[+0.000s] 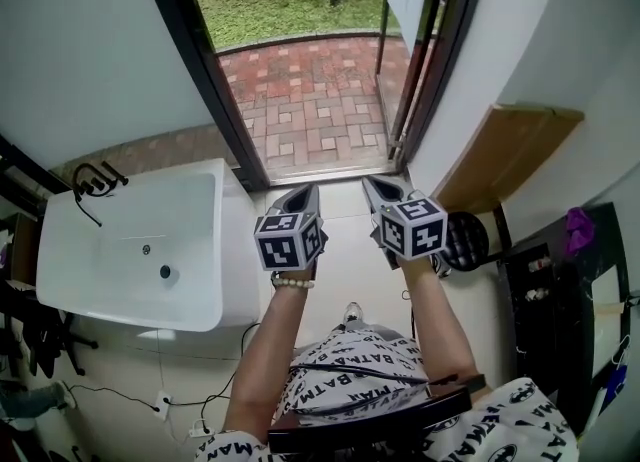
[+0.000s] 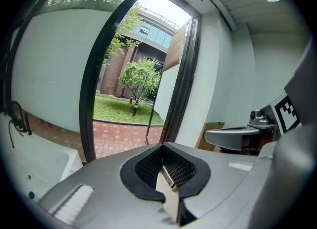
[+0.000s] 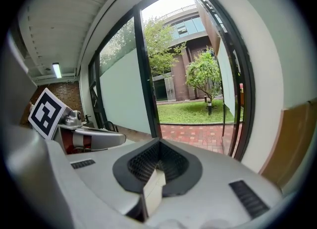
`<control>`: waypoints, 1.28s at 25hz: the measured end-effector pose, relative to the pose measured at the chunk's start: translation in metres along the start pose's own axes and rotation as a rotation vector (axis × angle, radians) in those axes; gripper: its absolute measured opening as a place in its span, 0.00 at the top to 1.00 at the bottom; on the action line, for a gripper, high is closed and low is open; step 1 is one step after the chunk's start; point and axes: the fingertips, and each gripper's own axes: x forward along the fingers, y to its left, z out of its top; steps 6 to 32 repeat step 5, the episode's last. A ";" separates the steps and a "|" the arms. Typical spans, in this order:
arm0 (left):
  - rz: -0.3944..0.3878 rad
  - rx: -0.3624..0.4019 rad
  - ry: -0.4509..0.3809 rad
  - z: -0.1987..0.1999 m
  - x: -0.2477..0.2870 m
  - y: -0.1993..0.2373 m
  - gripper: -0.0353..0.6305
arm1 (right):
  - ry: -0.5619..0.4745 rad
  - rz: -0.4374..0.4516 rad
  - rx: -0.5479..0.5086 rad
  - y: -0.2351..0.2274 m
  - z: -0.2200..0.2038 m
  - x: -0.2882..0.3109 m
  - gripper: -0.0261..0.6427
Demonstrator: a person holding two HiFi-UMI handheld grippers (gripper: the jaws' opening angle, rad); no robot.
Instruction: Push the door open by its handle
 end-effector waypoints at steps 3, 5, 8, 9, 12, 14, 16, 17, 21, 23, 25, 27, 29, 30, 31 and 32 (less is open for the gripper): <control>-0.004 -0.002 -0.004 0.001 -0.001 -0.001 0.96 | 0.004 0.001 -0.004 0.002 -0.001 0.000 0.94; -0.006 -0.003 -0.004 0.001 -0.001 -0.001 0.96 | 0.008 0.003 -0.006 0.004 -0.002 0.000 0.94; -0.006 -0.003 -0.004 0.001 -0.001 -0.001 0.96 | 0.008 0.003 -0.006 0.004 -0.002 0.000 0.94; -0.006 -0.003 -0.004 0.001 -0.001 -0.001 0.96 | 0.008 0.003 -0.006 0.004 -0.002 0.000 0.94; -0.006 -0.003 -0.004 0.001 -0.001 -0.001 0.96 | 0.008 0.003 -0.006 0.004 -0.002 0.000 0.94; -0.006 -0.003 -0.004 0.001 -0.001 -0.001 0.96 | 0.008 0.003 -0.006 0.004 -0.002 0.000 0.94; -0.006 -0.003 -0.004 0.001 -0.001 -0.001 0.96 | 0.008 0.003 -0.006 0.004 -0.002 0.000 0.94; -0.006 -0.003 -0.004 0.001 -0.001 -0.001 0.96 | 0.008 0.003 -0.006 0.004 -0.002 0.000 0.94; -0.006 -0.003 -0.004 0.001 -0.001 -0.001 0.96 | 0.008 0.003 -0.006 0.004 -0.002 0.000 0.94; -0.006 -0.003 -0.004 0.001 -0.001 -0.001 0.96 | 0.008 0.003 -0.006 0.004 -0.002 0.000 0.94; -0.006 -0.003 -0.004 0.001 -0.001 -0.001 0.96 | 0.008 0.003 -0.006 0.004 -0.002 0.000 0.94; -0.006 -0.003 -0.004 0.001 -0.001 -0.001 0.96 | 0.008 0.003 -0.006 0.004 -0.002 0.000 0.94; -0.006 -0.003 -0.004 0.001 -0.001 -0.001 0.96 | 0.008 0.003 -0.006 0.004 -0.002 0.000 0.94; -0.006 -0.003 -0.004 0.001 -0.001 -0.001 0.96 | 0.008 0.003 -0.006 0.004 -0.002 0.000 0.94; -0.006 -0.003 -0.004 0.001 -0.001 -0.001 0.96 | 0.008 0.003 -0.006 0.004 -0.002 0.000 0.94; -0.006 -0.003 -0.004 0.001 -0.001 -0.001 0.96 | 0.008 0.003 -0.006 0.004 -0.002 0.000 0.94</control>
